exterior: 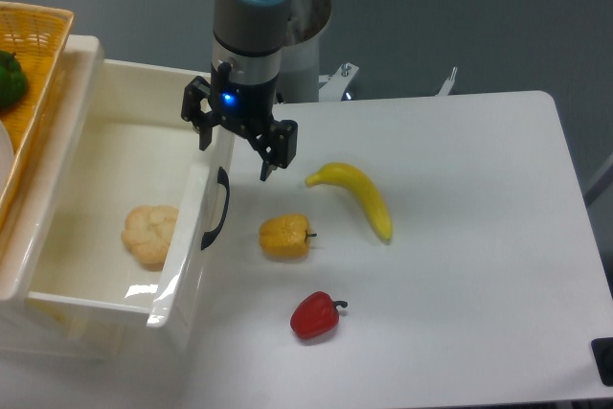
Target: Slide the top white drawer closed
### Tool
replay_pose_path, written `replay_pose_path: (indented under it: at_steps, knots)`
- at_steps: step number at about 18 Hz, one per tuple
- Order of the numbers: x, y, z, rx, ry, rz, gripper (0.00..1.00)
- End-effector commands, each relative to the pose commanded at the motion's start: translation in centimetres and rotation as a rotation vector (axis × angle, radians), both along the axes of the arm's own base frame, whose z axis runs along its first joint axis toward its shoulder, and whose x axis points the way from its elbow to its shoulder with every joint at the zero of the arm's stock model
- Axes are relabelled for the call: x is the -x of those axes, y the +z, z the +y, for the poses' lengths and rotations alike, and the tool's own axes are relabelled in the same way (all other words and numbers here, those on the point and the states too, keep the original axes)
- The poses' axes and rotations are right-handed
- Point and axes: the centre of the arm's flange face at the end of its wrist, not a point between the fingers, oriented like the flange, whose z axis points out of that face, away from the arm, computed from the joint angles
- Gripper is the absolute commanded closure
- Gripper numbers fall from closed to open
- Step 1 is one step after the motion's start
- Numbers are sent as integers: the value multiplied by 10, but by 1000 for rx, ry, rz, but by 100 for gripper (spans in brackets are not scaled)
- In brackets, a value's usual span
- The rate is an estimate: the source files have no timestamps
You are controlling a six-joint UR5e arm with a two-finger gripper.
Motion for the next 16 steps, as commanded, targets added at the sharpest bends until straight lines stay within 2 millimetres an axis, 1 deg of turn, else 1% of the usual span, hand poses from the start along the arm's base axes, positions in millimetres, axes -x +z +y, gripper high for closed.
replay_pose_path:
  at_steps: [2,4,7,10,12,16]
  knots:
    - [3,-2,-2,3,5,-1,0]
    - [16,-5,-10,7,32,-7,0]
    - [22,-7,-12,8,43,-8,0]
    - [41,-10,-25,15,86,-13,0]
    - [45,-17,-28,24,95,-21,0]
    - [69,-21,-45,26,147,-27,0]
